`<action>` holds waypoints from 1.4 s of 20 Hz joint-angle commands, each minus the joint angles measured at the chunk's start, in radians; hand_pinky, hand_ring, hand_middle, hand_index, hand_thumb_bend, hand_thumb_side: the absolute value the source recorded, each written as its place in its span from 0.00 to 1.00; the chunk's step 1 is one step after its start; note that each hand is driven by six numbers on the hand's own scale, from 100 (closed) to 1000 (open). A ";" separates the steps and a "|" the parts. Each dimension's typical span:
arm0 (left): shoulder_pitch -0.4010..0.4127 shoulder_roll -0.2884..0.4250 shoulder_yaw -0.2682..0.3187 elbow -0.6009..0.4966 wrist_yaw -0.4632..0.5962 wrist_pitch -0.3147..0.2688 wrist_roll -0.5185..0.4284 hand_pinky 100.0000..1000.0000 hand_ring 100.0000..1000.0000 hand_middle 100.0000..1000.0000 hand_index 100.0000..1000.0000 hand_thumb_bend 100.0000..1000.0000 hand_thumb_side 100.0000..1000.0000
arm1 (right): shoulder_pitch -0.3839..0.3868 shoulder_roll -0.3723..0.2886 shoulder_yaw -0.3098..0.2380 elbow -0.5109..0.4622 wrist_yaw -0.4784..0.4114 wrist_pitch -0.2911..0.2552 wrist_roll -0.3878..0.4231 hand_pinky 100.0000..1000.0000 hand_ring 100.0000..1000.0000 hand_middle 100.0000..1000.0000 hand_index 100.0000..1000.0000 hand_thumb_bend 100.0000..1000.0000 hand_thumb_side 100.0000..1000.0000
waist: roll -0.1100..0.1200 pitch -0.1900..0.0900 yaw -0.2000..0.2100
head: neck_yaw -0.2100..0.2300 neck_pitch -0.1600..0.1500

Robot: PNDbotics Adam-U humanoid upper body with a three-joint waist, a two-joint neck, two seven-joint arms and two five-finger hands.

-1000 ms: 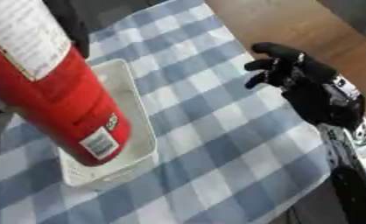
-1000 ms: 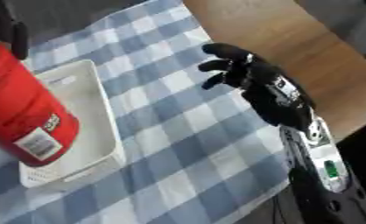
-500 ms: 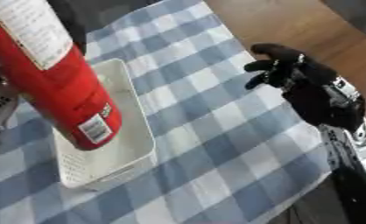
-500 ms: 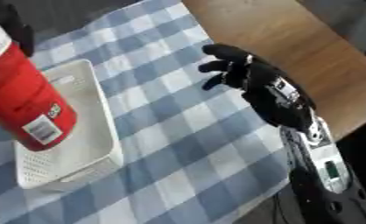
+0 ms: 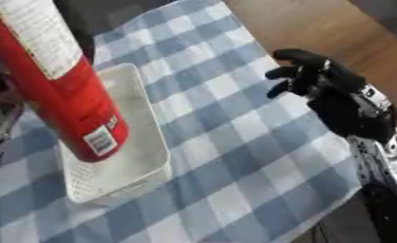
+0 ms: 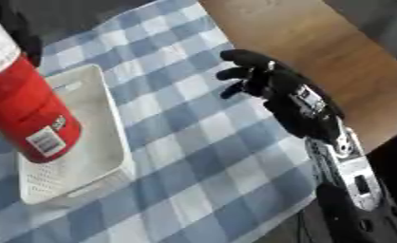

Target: Pick up objects on the table and place them in the box.

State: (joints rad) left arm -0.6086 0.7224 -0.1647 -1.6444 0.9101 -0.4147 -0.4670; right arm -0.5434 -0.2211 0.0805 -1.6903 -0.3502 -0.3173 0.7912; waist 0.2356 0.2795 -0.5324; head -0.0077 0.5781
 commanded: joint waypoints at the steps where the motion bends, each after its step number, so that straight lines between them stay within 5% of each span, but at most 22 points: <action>1: -0.017 0.038 0.009 0.000 -0.018 -0.006 -0.015 0.35 0.00 0.18 0.41 0.08 0.52 | -0.011 -0.016 0.005 -0.010 0.003 -0.123 0.116 0.71 0.85 0.93 0.91 0.00 1.00 | -0.010 -0.014 0.001 | 0.011 -0.010; 10: -0.036 0.043 0.010 0.045 -0.026 -0.017 -0.027 0.45 0.01 0.23 0.47 0.10 0.53 | -0.015 -0.014 0.015 -0.011 0.006 -0.126 0.116 0.71 0.85 0.93 0.91 0.00 1.00 | -0.010 -0.009 -0.004 | 0.015 -0.012; 15: -0.041 0.043 0.009 0.046 -0.044 -0.030 -0.043 1.00 0.44 0.63 0.93 0.30 0.56 | -0.016 -0.015 0.020 -0.010 0.009 -0.128 0.116 0.71 0.85 0.93 0.90 0.00 1.00 | -0.010 -0.006 0.000 | 0.016 -0.014; 17: -0.041 0.042 0.008 0.044 -0.048 -0.035 -0.047 1.00 0.51 0.72 1.00 0.32 0.57 | -0.016 -0.015 0.022 -0.009 0.012 -0.129 0.116 0.71 0.85 0.93 0.90 0.00 1.00 | -0.010 -0.005 0.003 | 0.016 -0.014; 24: -0.038 0.039 0.006 0.038 -0.052 -0.048 -0.070 1.00 0.76 0.96 1.00 0.31 0.65 | -0.013 -0.018 0.028 -0.008 0.021 -0.137 0.116 0.71 0.85 0.93 0.89 0.00 1.00 | -0.010 -0.004 0.005 | 0.018 -0.012; 28: -0.037 0.040 0.007 0.038 -0.072 -0.049 -0.101 1.00 0.82 1.00 1.00 0.28 0.70 | -0.012 -0.019 0.029 -0.007 0.023 -0.140 0.116 0.71 0.85 0.93 0.89 0.00 1.00 | -0.010 -0.004 0.005 | 0.019 -0.011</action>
State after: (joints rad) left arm -0.6333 0.7305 -0.1653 -1.5890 0.8517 -0.4618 -0.5563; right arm -0.5435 -0.2291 0.1083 -1.6850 -0.3301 -0.3263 0.7822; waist 0.2357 0.2906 -0.5282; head 0.0014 0.5781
